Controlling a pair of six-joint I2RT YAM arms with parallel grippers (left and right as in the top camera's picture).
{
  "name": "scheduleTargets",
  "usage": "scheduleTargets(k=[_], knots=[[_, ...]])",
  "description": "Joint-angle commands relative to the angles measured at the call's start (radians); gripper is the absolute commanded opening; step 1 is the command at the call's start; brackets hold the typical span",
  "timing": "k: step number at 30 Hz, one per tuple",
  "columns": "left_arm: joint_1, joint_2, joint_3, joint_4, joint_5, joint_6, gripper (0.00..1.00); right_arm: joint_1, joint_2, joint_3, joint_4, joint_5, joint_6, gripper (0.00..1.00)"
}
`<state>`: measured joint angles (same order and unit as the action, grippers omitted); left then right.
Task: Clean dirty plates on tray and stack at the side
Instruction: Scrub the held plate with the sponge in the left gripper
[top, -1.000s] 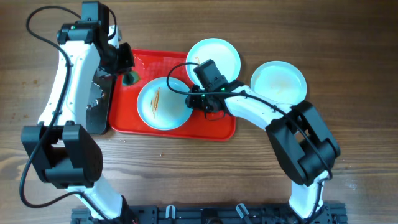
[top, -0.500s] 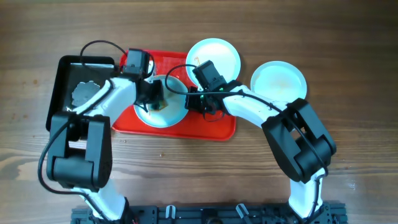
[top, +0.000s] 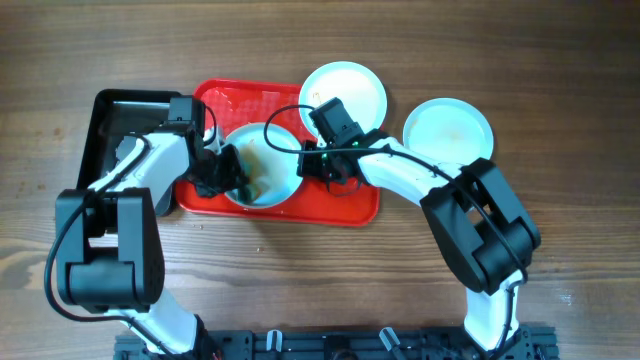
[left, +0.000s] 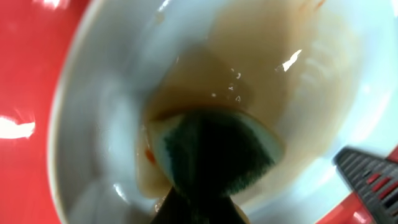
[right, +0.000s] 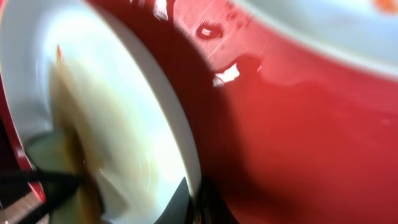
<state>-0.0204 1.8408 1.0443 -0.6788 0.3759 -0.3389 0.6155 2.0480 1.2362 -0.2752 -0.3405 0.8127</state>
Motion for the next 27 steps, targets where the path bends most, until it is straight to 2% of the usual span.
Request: scheduleTargets(k=[1, 6, 9, 11, 16, 18, 20, 22, 24, 27], knots=[[-0.040, 0.054, -0.033, 0.150, -0.082, 0.131, 0.04, 0.002, 0.030, 0.009, -0.002, -0.001, 0.002, 0.05], [-0.130, 0.054, -0.033, 0.423, -0.145, 0.184, 0.04, 0.002, 0.030, 0.009, -0.002, -0.001, 0.001, 0.04], [-0.160, 0.054, -0.033, 0.450, -0.140, 0.308, 0.04, 0.002, 0.030, 0.009, -0.001, -0.001, 0.001, 0.04], [-0.161, 0.054, -0.032, 0.382, -0.068, 0.366, 0.04, 0.002, 0.030, 0.009, -0.002, -0.001, 0.001, 0.04], [-0.098, 0.054, 0.113, -0.014, -0.032, 0.212, 0.04, 0.002, 0.030, 0.009, 0.011, -0.014, 0.002, 0.04], [-0.077, 0.054, 0.170, -0.082, -0.032, 0.140, 0.04, 0.002, 0.030, 0.008, 0.010, -0.020, 0.001, 0.04], [-0.065, 0.054, 0.213, -0.089, -0.027, 0.117, 0.04, 0.002, 0.030, 0.008, 0.010, -0.020, 0.001, 0.04], [-0.069, 0.059, 0.216, -0.001, -0.029, 0.113, 0.04, 0.002, 0.030, 0.008, 0.010, -0.020, 0.001, 0.04], [-0.069, 0.083, 0.216, 0.088, -0.069, 0.033, 0.04, 0.002, 0.030, 0.008, 0.009, -0.021, -0.001, 0.04], [-0.069, 0.151, 0.216, 0.121, -0.085, -0.090, 0.04, 0.002, 0.030, 0.009, 0.009, -0.020, -0.001, 0.05]])
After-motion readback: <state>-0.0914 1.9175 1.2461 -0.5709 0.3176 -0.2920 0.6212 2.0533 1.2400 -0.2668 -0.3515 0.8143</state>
